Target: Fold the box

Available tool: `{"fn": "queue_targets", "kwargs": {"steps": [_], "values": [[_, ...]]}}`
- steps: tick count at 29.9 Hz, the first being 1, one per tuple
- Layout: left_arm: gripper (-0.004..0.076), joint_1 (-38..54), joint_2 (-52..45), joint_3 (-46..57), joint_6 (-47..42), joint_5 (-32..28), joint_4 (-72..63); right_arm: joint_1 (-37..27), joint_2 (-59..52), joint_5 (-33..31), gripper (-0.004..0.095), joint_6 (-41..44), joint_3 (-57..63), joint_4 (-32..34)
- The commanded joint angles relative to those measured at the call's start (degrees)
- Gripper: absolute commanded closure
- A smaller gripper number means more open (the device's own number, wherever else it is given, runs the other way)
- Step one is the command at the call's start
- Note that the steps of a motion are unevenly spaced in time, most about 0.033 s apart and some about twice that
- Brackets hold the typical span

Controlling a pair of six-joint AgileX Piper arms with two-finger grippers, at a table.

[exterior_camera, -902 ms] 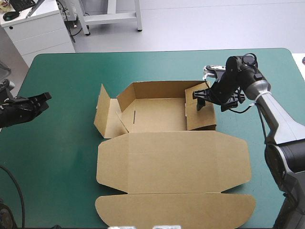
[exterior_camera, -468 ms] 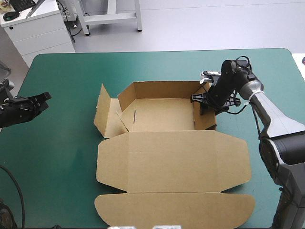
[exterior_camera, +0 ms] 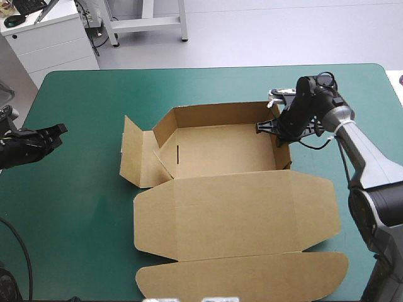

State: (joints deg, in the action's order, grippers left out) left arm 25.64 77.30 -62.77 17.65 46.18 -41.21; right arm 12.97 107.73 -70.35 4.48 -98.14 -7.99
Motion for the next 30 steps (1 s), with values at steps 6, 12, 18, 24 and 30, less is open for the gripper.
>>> {"fn": "queue_targets", "kwargs": {"steps": [6,12,18,24,30], "values": [[0.0734,0.0,-2.0,-1.4,-0.5,-1.7,-1.4,-0.4,-16.7,-1.5,0.0910,-4.5,-3.7,-1.1],[0.0734,0.0,-2.0,-1.4,5.6,-0.4,0.0,-0.4,-22.6,-1.3,0.0909,-4.5,-3.9,-1.3],[0.0731,0.0,-2.0,-1.4,5.6,-0.4,0.3,-0.4,-23.6,-1.0,0.0909,-3.9,-3.9,-1.6],[0.0539,0.0,-2.0,-1.4,9.6,0.9,0.5,-0.4,-23.4,-0.7,0.0909,-3.9,-3.9,-3.8],[0.0209,-0.3,-2.0,-1.4,9.8,2.4,0.5,-0.4,-22.7,-0.6,0.0909,-4.5,-3.9,-6.2]]}}
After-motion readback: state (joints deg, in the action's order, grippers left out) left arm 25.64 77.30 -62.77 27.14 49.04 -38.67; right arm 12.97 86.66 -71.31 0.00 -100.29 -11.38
